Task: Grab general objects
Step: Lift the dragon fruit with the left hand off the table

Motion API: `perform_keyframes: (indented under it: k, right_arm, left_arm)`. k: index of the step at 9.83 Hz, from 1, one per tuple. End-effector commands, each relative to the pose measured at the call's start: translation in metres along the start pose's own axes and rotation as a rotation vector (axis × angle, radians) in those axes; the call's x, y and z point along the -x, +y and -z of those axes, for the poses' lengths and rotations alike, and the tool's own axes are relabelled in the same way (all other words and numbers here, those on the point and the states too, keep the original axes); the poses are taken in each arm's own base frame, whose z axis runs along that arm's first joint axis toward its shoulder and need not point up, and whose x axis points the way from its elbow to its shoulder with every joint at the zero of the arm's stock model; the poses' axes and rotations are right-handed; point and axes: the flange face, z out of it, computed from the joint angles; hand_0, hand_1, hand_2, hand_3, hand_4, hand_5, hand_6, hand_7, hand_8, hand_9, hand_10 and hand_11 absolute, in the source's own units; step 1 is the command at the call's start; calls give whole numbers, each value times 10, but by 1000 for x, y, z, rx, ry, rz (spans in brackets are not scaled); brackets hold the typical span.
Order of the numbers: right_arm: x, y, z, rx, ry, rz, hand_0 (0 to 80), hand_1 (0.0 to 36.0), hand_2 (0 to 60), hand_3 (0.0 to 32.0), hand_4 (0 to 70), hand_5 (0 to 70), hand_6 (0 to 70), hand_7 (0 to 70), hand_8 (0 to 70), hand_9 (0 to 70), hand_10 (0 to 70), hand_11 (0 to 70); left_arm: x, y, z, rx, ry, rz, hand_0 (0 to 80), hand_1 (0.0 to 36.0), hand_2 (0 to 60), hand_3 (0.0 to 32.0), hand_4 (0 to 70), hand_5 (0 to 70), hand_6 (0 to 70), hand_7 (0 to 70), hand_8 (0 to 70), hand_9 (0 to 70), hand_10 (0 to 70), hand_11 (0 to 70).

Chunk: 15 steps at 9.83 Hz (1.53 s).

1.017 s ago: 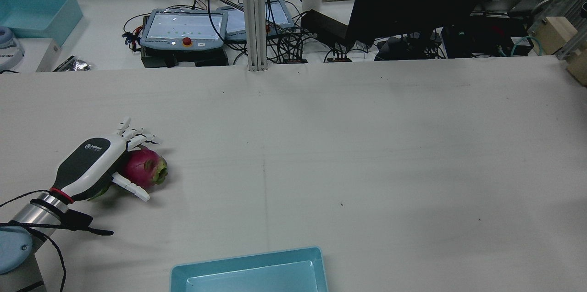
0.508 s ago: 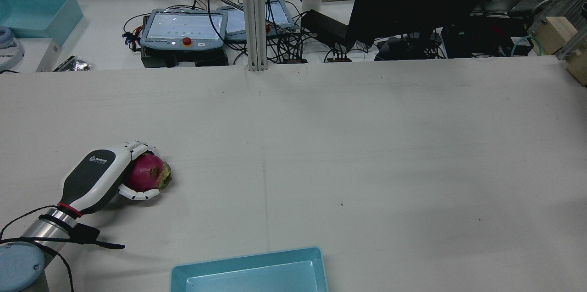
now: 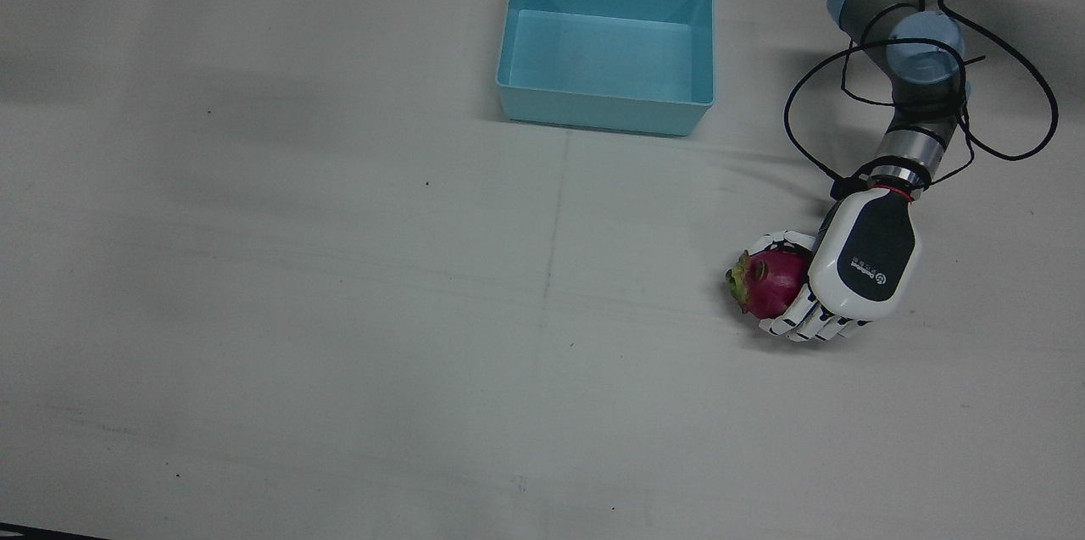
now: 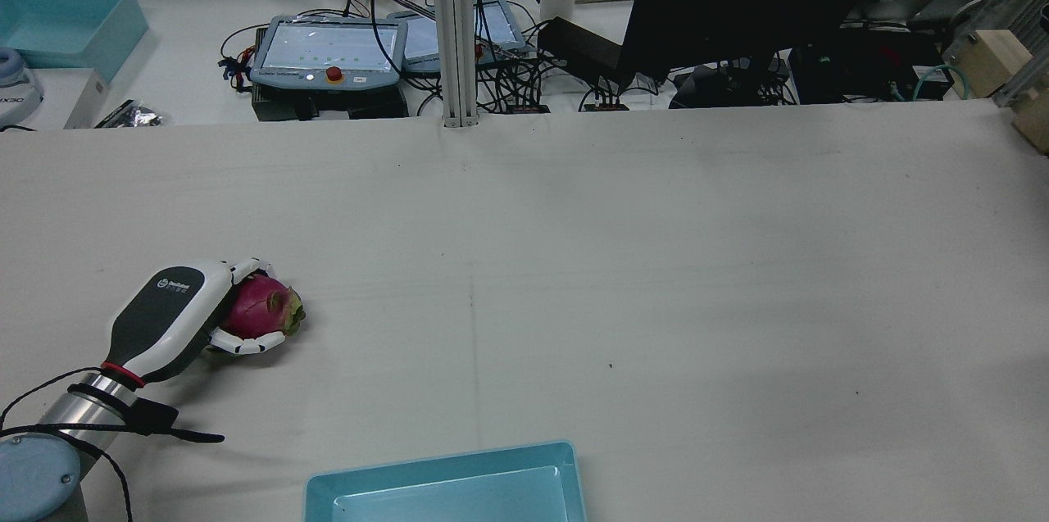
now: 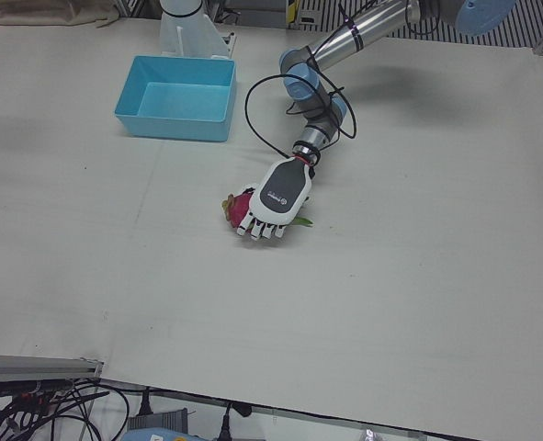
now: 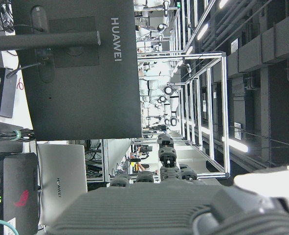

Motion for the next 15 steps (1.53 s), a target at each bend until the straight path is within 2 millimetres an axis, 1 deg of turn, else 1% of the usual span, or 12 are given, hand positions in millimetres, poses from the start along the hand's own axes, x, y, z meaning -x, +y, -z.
perform_keyframes:
  k: [1,2,4,5,6,7,9,10,12,13,15]
  right_arm:
    - [0,0,0,-1,0,0,0,0,0,0,0,0,0,0,0,0,0,0]
    - [0,0,0,1,0,0,0,0,0,0,0,0,0,0,0,0,0,0]
    - [0,0,0,-1,0,0,0,0,0,0,0,0,0,0,0,0,0,0]
    - [0,0,0,1,0,0,0,0,0,0,0,0,0,0,0,0,0,0]
    - [0,0,0,-1,0,0,0,0,0,0,0,0,0,0,0,0,0,0]
    - [0,0,0,1,0,0,0,0,0,0,0,0,0,0,0,0,0,0]
    - [0,0,0,1,0,0,0,0,0,0,0,0,0,0,0,0,0,0]
    - [0,0,0,1,0,0,0,0,0,0,0,0,0,0,0,0,0,0]
    - [0,0,0,-1,0,0,0,0,0,0,0,0,0,0,0,0,0,0]
    - [0,0,0,1,0,0,0,0,0,0,0,0,0,0,0,0,0,0]
    - [0,0,0,1,0,0,0,0,0,0,0,0,0,0,0,0,0,0]
  left_arm:
    - [-9,-5,-1,-29,18,18,0,53,600,0,700,700,700,436,700,700,700,700]
    - [-31,-9,-1,-34,53,48,0,47,600,0,700,700,700,428,700,700,700,700]
    - [-87,-41,31,-37,124,111,0,36,600,0,700,700,700,424,700,700,700,700]
    - [-114,-47,35,-33,161,143,0,28,600,0,700,700,700,415,700,700,700,700]
    - [-138,-48,41,-17,189,168,0,14,600,0,700,700,700,396,700,700,700,700]
    - [-158,-48,45,27,223,187,0,10,600,0,700,700,700,391,700,700,700,700]
    - [-202,-48,57,126,302,228,0,2,600,0,700,700,700,412,700,700,700,700]
    - [-219,-45,63,172,336,248,37,5,600,0,700,700,685,441,700,700,700,700]
    - [-227,-22,72,284,363,275,32,0,600,0,700,700,650,449,700,700,700,700]
    - [-231,-15,73,316,387,293,57,0,600,0,700,700,646,464,700,700,700,700]
    - [-238,2,79,378,419,336,42,0,600,0,700,700,639,470,700,700,700,700]
